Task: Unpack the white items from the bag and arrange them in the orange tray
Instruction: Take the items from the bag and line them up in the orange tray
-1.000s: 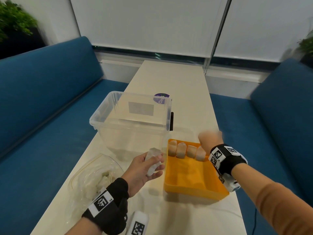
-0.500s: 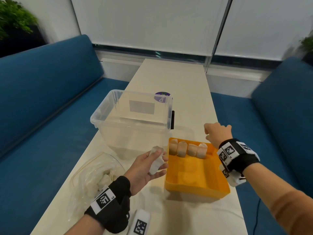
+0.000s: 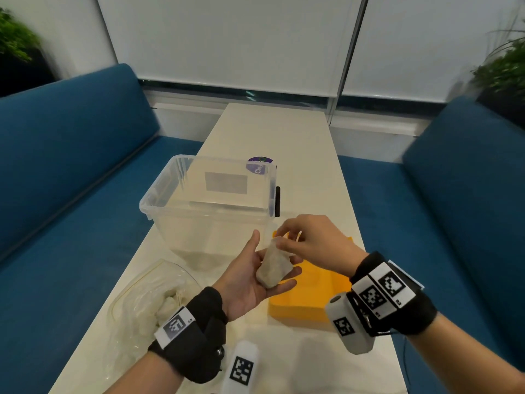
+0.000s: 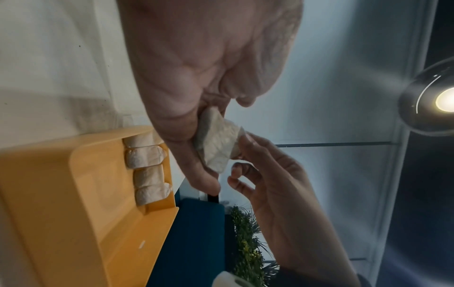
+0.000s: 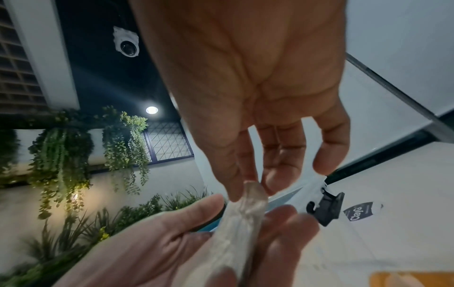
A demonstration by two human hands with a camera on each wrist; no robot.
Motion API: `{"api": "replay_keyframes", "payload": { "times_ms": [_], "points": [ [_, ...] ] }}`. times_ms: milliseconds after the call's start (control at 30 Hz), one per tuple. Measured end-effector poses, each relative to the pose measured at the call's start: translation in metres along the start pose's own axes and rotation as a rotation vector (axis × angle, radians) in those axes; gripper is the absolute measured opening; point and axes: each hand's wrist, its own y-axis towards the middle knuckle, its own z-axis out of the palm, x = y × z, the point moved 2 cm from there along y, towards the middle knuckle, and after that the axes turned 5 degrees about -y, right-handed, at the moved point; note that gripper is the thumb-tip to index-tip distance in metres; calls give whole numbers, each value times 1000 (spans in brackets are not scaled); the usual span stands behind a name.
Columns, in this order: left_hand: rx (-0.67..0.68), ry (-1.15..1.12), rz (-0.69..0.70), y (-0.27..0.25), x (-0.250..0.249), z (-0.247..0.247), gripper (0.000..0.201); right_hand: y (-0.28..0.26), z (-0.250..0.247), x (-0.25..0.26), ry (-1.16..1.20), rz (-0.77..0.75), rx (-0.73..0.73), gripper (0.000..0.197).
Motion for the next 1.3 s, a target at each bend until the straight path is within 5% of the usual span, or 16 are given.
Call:
{"api": "replay_keyframes", "payload": {
  "times_ms": [300, 600, 833, 967, 1300],
  "points": [
    [38, 5, 6, -11, 1, -6, 37, -9, -16, -6, 305, -55, -29, 10],
    [-32, 216, 377, -13, -7, -12, 29, -20, -19, -13, 512, 51, 32, 25],
    [-26, 226, 343, -5, -3, -6, 32, -9, -29, -35, 289, 99, -145, 28],
    [-52, 260, 321, -2, 0, -10, 25, 7, -34, -73, 35, 206, -205, 12],
    [-137, 317, 297, 3, 1, -18, 23, 22, 14, -152, -281, 422, 148, 10]
  ]
}}
